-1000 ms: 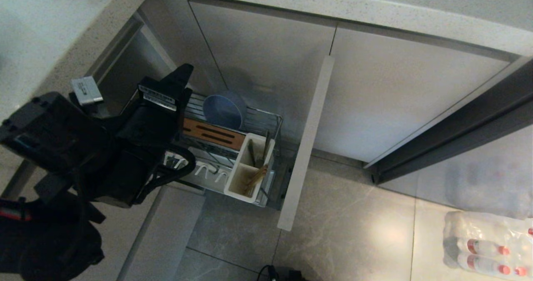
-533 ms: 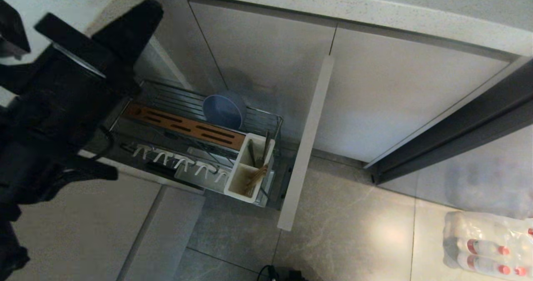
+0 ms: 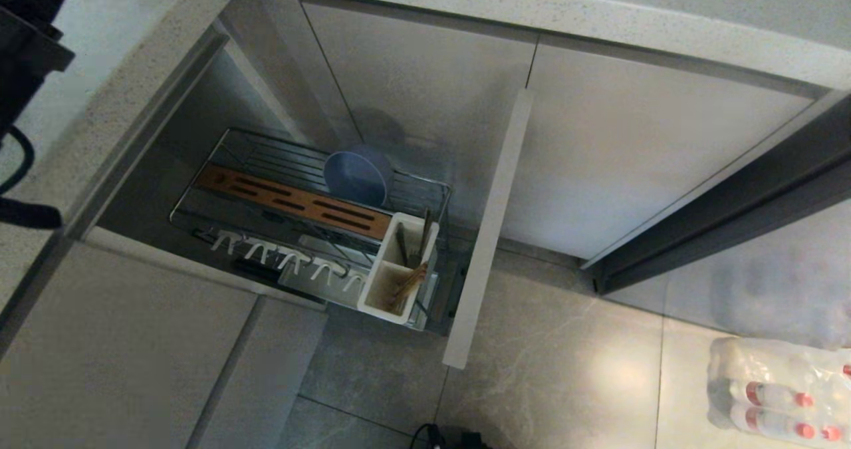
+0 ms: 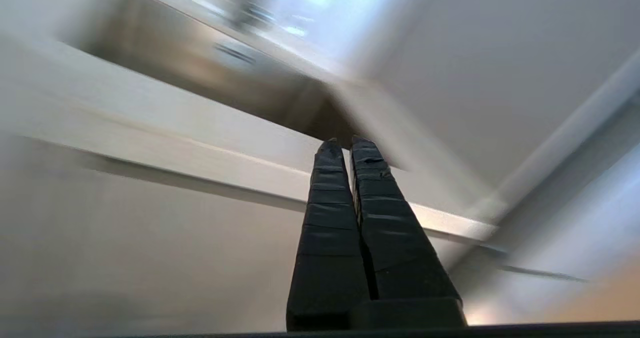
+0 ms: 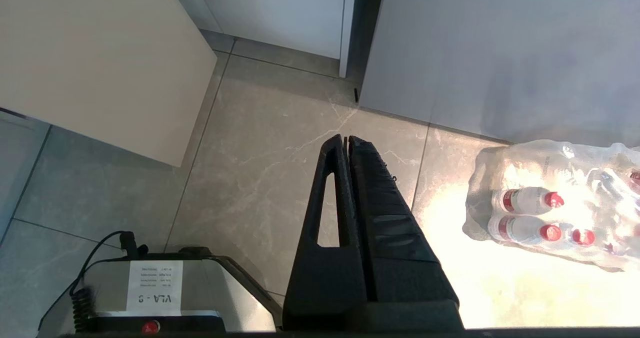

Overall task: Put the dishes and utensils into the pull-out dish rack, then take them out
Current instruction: Pick up the chopsticks and place it in the cupboard

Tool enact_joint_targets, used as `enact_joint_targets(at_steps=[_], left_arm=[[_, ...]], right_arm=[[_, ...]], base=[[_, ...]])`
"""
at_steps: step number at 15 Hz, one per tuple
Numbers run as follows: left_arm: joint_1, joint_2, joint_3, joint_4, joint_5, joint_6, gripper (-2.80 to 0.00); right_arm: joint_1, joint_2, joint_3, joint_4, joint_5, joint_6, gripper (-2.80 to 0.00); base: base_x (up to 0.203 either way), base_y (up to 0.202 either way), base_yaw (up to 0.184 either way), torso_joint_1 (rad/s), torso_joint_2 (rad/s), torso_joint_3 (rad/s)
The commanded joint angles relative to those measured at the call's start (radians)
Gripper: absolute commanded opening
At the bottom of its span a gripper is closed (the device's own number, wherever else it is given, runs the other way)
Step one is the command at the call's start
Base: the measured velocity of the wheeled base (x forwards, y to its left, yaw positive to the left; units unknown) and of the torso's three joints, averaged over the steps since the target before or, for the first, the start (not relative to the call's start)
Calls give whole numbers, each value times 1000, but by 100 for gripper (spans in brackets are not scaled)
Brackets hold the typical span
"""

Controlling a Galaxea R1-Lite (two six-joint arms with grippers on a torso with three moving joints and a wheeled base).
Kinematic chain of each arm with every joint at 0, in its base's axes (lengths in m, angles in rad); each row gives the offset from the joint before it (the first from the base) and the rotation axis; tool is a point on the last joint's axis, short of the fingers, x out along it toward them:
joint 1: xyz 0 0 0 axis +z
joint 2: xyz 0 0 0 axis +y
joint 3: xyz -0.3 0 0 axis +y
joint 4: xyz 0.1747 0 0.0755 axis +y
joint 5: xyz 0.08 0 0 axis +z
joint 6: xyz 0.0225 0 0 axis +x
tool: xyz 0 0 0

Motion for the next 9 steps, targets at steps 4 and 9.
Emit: enact_joint_targets(at_steps=[4,9], left_arm=[[127,-85,-124,84,2,-4,-280],[128,-131,-115,-85,-7,-1,-280]], right_arm=[[0,2,0,0,0,0,-280],[0,2,0,0,0,0,-280]], base=[[0,0,0,0,0,0],[0,0,0,0,0,0]])
